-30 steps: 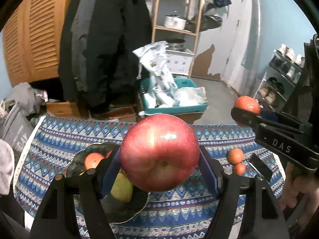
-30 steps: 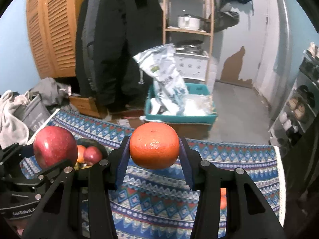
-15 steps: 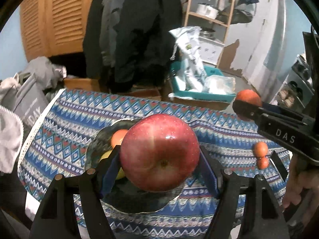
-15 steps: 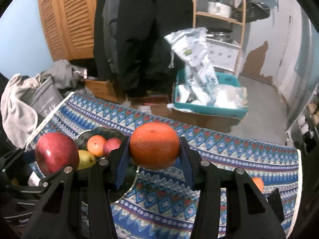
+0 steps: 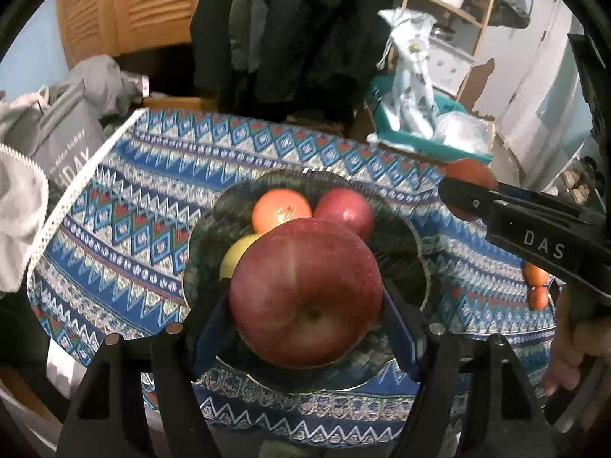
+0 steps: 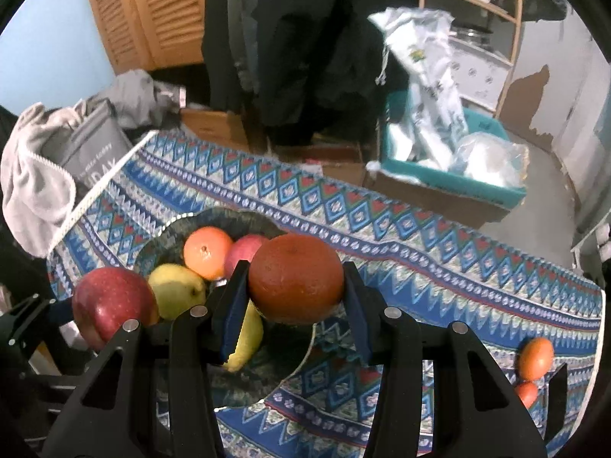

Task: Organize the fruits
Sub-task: 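Lower the red apple and orange into the bowl and open both tools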

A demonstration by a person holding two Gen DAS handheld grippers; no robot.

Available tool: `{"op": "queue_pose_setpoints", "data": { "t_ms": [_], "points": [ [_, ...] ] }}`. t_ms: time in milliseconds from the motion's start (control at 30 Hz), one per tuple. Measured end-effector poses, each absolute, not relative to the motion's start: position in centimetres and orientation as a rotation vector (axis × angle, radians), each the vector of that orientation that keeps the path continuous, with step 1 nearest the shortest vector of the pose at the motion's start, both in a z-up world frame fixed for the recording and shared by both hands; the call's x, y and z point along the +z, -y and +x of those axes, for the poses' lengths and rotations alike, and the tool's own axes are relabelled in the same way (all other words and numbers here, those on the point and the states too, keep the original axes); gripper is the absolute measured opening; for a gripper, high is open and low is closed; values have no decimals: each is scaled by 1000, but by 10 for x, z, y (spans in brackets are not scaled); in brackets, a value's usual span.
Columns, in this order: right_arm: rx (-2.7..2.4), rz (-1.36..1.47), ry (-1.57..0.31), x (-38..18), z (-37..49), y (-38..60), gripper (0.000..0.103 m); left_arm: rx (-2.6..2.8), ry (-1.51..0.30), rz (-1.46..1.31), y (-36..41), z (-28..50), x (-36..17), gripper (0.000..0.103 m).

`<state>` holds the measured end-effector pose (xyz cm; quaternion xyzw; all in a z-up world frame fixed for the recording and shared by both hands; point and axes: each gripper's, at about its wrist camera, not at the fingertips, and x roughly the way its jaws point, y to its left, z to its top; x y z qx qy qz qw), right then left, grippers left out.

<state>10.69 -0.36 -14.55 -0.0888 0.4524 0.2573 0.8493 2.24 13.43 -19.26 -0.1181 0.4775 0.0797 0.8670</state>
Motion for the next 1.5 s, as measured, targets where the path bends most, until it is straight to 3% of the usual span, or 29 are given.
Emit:
{"op": "queue_pose_setpoints", "data": {
  "t_ms": [467, 867, 1100, 1200, 1500],
  "points": [
    [537, -194, -1098, -203, 118, -4, 46, 186, -1147, -303, -142, 30, -244, 76],
    [555, -204, -1136, -215, 118, -9, 47, 172, -1263, -270, -135, 33, -269, 76],
    [566, -198, -1144, -216, 118, -11, 48, 168, -1222, -256, -133, 29, -257, 76],
    [569, -197, -1129, -212, 116, -11, 48, 181, -1192, -253, -135, 27, -249, 82],
    [572, -170, -1073, -185, 115, -7, 48, 227, -1097, -284, -149, 24, -227, 82]
  ]
}}
